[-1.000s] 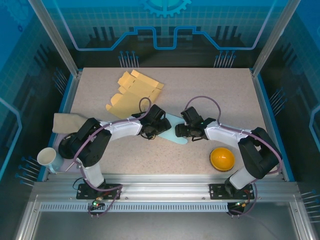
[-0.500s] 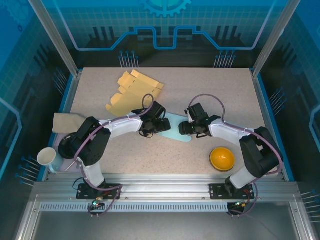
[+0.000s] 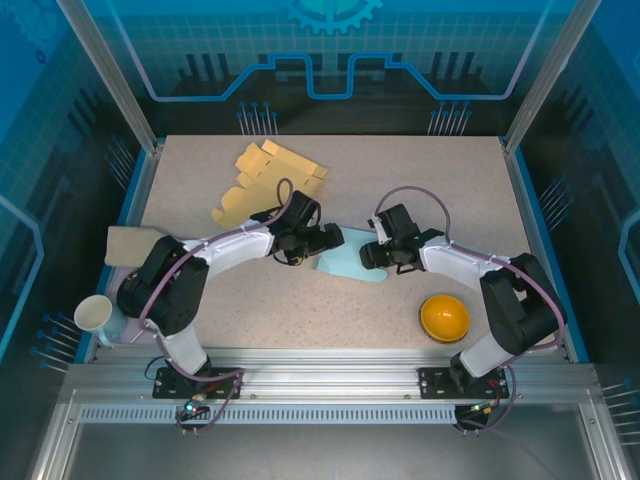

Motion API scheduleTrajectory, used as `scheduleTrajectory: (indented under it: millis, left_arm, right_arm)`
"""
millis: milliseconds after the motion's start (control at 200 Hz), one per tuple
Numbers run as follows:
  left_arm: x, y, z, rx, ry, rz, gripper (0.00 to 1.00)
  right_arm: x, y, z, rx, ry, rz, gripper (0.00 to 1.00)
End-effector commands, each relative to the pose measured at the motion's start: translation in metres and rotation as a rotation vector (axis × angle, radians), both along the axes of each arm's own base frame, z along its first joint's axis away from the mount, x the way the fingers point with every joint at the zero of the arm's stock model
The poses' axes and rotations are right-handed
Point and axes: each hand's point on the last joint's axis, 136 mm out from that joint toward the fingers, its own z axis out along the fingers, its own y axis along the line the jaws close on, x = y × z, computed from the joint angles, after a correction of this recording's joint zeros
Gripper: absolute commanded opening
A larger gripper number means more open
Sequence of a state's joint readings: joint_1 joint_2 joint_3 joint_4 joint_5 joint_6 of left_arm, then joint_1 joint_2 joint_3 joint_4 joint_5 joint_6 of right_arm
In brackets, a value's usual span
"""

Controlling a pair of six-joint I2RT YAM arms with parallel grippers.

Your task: Fold the paper box

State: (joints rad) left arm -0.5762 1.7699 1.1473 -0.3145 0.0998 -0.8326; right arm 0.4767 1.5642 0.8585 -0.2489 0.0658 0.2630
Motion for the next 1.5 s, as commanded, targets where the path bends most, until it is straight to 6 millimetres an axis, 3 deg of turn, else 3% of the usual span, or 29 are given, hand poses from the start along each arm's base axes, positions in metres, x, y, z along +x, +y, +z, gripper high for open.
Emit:
scheduleTrajectory:
  millis: [0,265,455,520,545,935,1346,1491]
  left_arm:
    - [0.007,-0.012,-0.004,-0.037,0.028,0.004,0.99]
    - [0.002,-0.025,-0.015,-0.060,0.069,0.012,0.98]
    - [-0.002,-0.029,-0.026,-0.022,0.108,0.025,0.91]
    - [-0.003,-0.027,-0.030,-0.003,0.113,0.033,0.90]
    - [-0.003,-0.027,-0.031,0.004,0.114,0.035,0.90]
    - [-0.005,-0.016,-0.042,0.074,0.123,0.050,0.85]
    - [-0.005,-0.011,-0.048,0.097,0.152,0.115,0.74]
    - [-0.007,-0.008,-0.049,0.110,0.165,0.129,0.75]
  right_arm:
    - [0.000,-0.001,-0.005,-0.001,0.029,0.018,0.60]
    - [0.000,-0.002,-0.010,-0.005,0.039,0.027,0.60]
    - [0.001,0.000,-0.011,-0.001,0.036,0.044,0.60]
    - [0.001,0.000,-0.011,-0.003,0.036,0.048,0.60]
    - [0.009,0.004,-0.002,0.007,0.011,0.050,0.60]
    - [0.019,0.006,0.002,0.006,-0.009,0.089,0.59]
    - [0.018,0.008,0.002,0.026,0.027,0.056,0.59]
    - [0.018,0.008,0.005,0.028,0.034,0.048,0.59]
